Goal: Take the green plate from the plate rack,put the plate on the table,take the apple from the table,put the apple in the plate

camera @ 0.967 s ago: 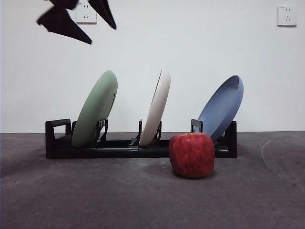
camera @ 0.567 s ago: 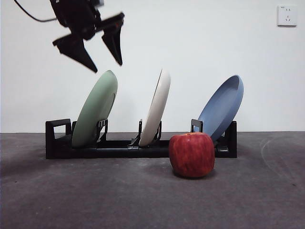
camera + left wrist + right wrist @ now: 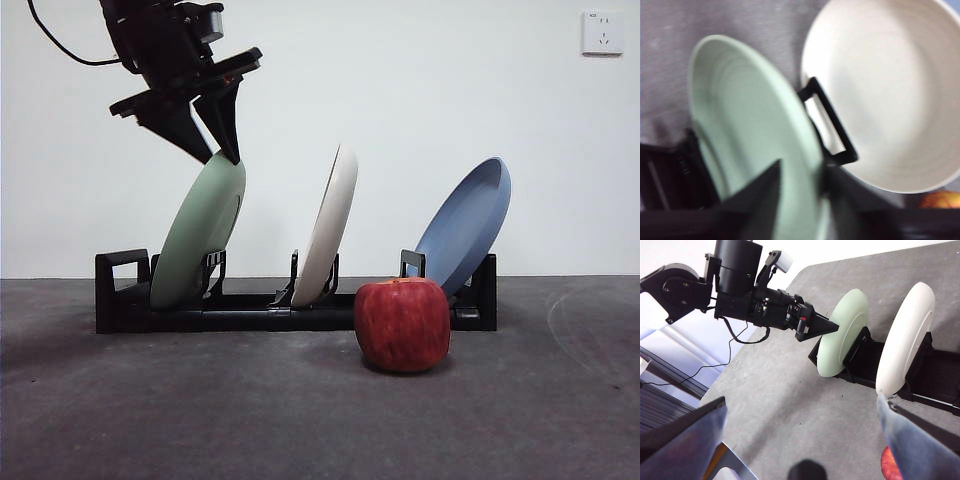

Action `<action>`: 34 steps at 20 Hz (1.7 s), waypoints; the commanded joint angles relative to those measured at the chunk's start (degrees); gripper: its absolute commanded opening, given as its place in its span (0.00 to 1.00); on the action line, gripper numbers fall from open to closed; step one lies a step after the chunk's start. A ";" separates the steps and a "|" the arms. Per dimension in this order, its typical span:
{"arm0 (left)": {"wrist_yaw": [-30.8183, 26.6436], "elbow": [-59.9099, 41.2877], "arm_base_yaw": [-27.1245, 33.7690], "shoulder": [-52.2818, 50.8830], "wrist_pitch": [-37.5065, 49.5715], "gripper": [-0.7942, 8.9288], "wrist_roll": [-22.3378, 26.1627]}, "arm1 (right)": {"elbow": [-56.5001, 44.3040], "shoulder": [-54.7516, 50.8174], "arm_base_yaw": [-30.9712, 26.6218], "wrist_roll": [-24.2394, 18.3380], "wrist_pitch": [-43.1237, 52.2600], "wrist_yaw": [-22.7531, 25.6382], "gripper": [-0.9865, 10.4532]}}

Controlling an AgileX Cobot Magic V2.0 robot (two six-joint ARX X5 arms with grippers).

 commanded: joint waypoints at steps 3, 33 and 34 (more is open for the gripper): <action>-0.59 -0.04 -0.13 0.48 -0.94 0.07 1.68 | 0.28 0.09 0.07 -0.42 0.28 0.22 0.53; -8.96 26.80 -25.49 -22.47 -31.04 0.07 7.65 | 0.28 0.07 0.04 -0.76 -2.49 0.72 0.52; -11.76 22.12 -27.82 -25.49 -31.01 0.07 6.47 | 0.28 0.02 0.04 -1.03 -2.91 0.72 0.52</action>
